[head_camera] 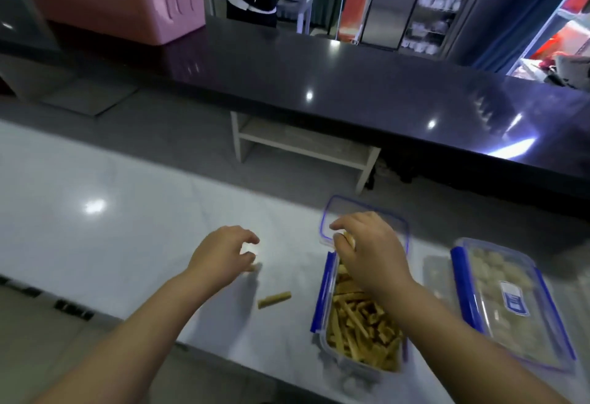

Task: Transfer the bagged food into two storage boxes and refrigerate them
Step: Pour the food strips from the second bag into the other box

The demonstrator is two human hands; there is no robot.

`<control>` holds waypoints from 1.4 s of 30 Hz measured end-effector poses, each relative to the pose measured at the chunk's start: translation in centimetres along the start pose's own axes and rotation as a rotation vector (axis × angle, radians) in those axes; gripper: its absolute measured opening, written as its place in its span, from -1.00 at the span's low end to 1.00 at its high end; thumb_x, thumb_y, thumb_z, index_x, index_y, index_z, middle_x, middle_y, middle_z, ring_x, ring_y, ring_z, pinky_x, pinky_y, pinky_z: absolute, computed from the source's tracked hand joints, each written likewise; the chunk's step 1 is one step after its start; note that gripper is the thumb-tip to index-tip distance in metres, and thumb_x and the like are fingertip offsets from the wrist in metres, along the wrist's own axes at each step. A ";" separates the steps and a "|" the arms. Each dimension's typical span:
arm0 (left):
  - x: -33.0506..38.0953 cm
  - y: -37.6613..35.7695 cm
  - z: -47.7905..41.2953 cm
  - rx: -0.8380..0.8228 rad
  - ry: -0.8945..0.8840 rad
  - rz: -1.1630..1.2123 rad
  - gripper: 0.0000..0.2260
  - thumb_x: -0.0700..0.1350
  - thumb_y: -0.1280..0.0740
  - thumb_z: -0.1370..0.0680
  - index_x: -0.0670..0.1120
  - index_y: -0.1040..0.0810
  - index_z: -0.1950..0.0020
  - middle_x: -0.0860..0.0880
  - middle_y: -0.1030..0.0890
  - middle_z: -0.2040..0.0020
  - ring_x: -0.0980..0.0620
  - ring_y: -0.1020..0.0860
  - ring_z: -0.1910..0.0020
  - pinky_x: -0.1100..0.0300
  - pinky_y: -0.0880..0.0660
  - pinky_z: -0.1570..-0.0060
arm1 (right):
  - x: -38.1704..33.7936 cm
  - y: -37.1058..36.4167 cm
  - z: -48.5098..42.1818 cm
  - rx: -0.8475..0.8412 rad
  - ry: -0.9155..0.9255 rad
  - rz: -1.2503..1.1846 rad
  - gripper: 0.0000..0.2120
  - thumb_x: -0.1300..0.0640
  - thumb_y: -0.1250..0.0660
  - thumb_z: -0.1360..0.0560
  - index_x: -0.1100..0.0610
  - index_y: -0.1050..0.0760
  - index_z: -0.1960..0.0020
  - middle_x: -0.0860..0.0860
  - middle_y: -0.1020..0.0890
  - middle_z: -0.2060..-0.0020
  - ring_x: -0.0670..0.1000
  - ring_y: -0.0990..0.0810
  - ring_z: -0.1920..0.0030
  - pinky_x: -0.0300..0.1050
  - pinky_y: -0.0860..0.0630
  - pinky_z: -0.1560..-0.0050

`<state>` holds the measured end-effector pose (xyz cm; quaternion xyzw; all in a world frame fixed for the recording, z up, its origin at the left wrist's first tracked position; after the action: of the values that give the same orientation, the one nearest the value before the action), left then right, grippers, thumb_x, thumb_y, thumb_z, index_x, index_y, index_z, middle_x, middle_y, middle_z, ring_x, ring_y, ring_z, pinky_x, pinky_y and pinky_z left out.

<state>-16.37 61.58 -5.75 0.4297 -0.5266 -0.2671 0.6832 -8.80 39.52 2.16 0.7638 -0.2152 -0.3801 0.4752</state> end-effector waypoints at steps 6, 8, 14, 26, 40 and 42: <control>-3.0 -1.7 0.8 0.008 -0.047 -0.187 -0.85 -0.14 -0.29 -0.48 -0.04 -0.61 0.01 -0.01 -0.57 0.06 -0.02 -0.48 0.07 0.17 -0.41 0.13 | -0.2 -1.4 1.3 0.002 -0.106 0.002 -0.85 0.22 -0.31 -0.48 0.10 -0.63 0.02 -0.05 -0.66 0.09 0.01 -0.51 -0.01 -0.24 -0.29 0.05; -2.7 -1.8 0.9 0.022 -0.059 -0.190 -0.88 -0.16 -0.28 -0.49 -0.05 -0.62 0.09 0.00 -0.58 0.13 -0.01 -0.48 0.12 0.17 -0.41 0.17 | 0.3 -1.1 1.8 0.024 -0.150 -0.010 -0.86 0.22 -0.31 -0.48 0.09 -0.63 0.04 -0.07 -0.65 0.11 -0.02 -0.50 0.00 -0.25 -0.28 0.05; 0.2 -3.3 2.7 0.045 -0.170 -0.087 -0.96 -0.12 -0.35 -0.46 -0.02 -0.60 0.15 0.07 -0.56 0.16 0.02 -0.48 0.10 0.20 -0.34 0.12 | 2.0 0.0 3.0 0.116 -0.229 -0.053 -0.86 0.19 -0.28 -0.51 0.08 -0.61 0.02 -0.07 -0.62 0.10 -0.02 -0.52 0.01 -0.11 -0.42 0.06; 0.8 -6.0 4.8 -0.005 -0.071 -0.176 -0.60 0.19 -0.38 -0.34 -0.01 -0.52 -0.06 0.03 -0.50 0.01 0.02 -0.41 0.01 0.20 -0.38 0.07 | 3.9 0.4 4.9 0.170 -0.286 -0.112 -0.86 0.17 -0.27 -0.52 0.04 -0.60 0.02 -0.20 -0.50 0.17 -0.12 -0.47 0.06 -0.17 -0.37 0.10; 3.0 -6.5 4.7 -0.074 0.012 -0.174 -0.89 -0.05 -0.29 -0.47 -0.08 -0.49 0.16 0.00 -0.55 0.23 -0.01 -0.48 0.22 0.15 -0.37 0.33 | 7.4 2.3 7.3 0.237 -0.414 -0.244 -0.83 0.20 -0.26 -0.52 0.03 -0.61 0.05 -0.18 -0.55 0.20 -0.10 -0.50 0.07 -0.21 -0.43 0.14; 3.5 -6.3 4.8 -0.075 0.006 -0.186 -0.85 -0.01 -0.29 -0.50 -0.08 -0.50 0.15 0.00 -0.56 0.24 0.01 -0.49 0.24 0.16 -0.39 0.32 | 8.0 2.5 7.6 0.246 -0.430 -0.248 -0.83 0.21 -0.27 -0.51 0.02 -0.62 0.06 -0.23 -0.53 0.23 -0.12 -0.48 0.09 -0.30 -0.38 0.17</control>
<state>-19.34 54.15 -9.15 0.4516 -0.4718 -0.3477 0.6728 -9.74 28.55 -0.60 0.7381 -0.2603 -0.5598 0.2722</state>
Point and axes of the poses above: each hand's wrist, its own z-axis away from the middle knuckle, its own y-axis out of the back of the hand, x = y × z, the point moved 5 cm from there along -z, towards the middle knuckle
